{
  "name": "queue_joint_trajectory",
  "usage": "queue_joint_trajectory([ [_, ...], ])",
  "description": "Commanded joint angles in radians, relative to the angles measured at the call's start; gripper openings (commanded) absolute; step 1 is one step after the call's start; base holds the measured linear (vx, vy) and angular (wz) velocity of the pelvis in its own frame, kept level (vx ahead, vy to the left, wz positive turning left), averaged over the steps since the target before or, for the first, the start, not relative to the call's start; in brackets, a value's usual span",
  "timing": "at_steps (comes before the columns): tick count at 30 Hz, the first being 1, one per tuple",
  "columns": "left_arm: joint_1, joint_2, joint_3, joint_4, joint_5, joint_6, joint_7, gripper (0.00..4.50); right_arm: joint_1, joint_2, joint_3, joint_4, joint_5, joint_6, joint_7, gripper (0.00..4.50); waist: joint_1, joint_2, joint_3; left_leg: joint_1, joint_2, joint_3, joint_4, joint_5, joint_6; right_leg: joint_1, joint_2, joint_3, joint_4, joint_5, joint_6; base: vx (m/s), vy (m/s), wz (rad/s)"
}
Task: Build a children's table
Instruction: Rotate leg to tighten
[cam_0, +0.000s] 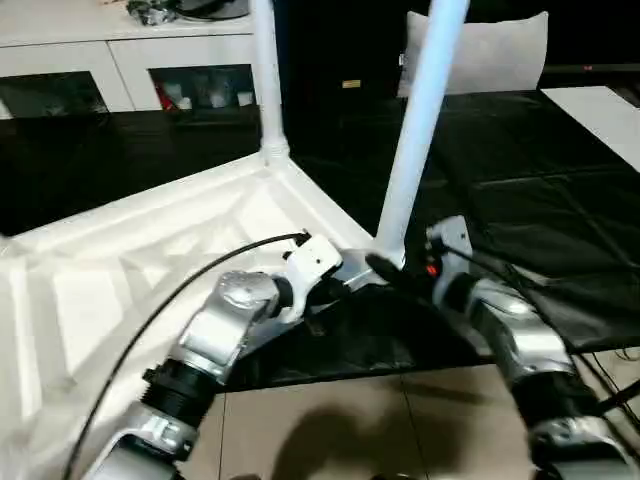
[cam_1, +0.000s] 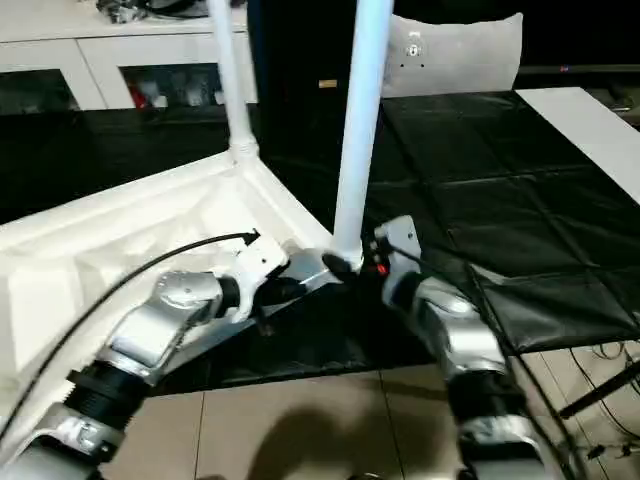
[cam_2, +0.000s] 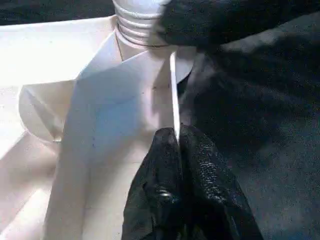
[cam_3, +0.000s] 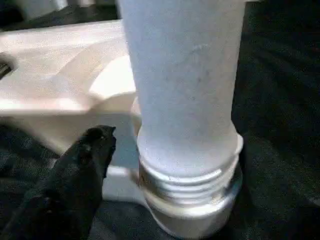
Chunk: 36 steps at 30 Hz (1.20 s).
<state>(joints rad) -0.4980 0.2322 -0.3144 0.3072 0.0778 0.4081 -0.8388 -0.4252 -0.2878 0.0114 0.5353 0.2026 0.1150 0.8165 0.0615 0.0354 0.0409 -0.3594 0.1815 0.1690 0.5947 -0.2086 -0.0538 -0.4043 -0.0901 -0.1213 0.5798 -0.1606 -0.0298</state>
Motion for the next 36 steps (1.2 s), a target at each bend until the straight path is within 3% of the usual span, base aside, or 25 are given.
queue_joint_trajectory([
  [1, -0.014, 0.036, -0.032, 0.022, 0.0, -0.029, -0.069, 0.0, 0.006, -0.034, 0.011, -0.035, -0.002, -0.039, 0.054, 4.42, 0.004, -0.002, -0.061, 0.0, 0.049, -0.013, -0.066, -0.144, 0.093, 0.064, -0.07, 0.057, -0.065, -0.24, -0.194, 0.0, 0.0, 0.0],
  [7, -0.015, 0.158, -0.114, 0.047, 0.017, -0.169, -0.277, 0.0, 0.048, -0.141, 0.054, -0.137, 0.047, -0.033, 0.311, 4.42, 0.01, -0.002, -0.06, 0.0, 0.051, -0.015, -0.069, -0.17, 0.101, 0.066, -0.07, 0.057, -0.066, -0.254, -0.188, 0.0, 0.0, 0.0],
  [17, -0.031, 0.233, -0.194, 0.037, 0.007, -0.324, -0.471, 0.0, 0.047, -0.186, 0.112, -0.151, 0.064, -0.034, 0.481, 3.64, 0.039, -0.005, -0.062, 0.007, 0.056, -0.011, -0.068, -0.144, 0.089, 0.062, -0.071, 0.061, -0.056, -0.213, -0.214, 0.0, 0.0, 0.0],
  [30, -0.04, 0.231, -0.214, 0.056, 0.007, -0.386, -0.527, 0.0, 0.042, -0.205, 0.147, -0.168, 0.094, 0.018, 0.599, 2.49, 0.052, -0.008, -0.063, 0.007, 0.056, -0.009, -0.068, -0.14, 0.08, 0.064, -0.072, 0.061, -0.057, -0.244, -0.197, 0.0, 0.0, 0.0],
  [36, -0.024, 0.229, -0.199, 0.054, -0.011, -0.366, -0.534, 0.0, 0.058, -0.202, 0.156, -0.181, 0.108, 0.046, 0.619, 2.26, 0.054, -0.01, -0.064, 0.007, 0.056, -0.009, -0.067, -0.132, 0.077, 0.064, -0.073, 0.061, -0.057, -0.252, -0.191, 0.0, 0.0, 0.0],
])
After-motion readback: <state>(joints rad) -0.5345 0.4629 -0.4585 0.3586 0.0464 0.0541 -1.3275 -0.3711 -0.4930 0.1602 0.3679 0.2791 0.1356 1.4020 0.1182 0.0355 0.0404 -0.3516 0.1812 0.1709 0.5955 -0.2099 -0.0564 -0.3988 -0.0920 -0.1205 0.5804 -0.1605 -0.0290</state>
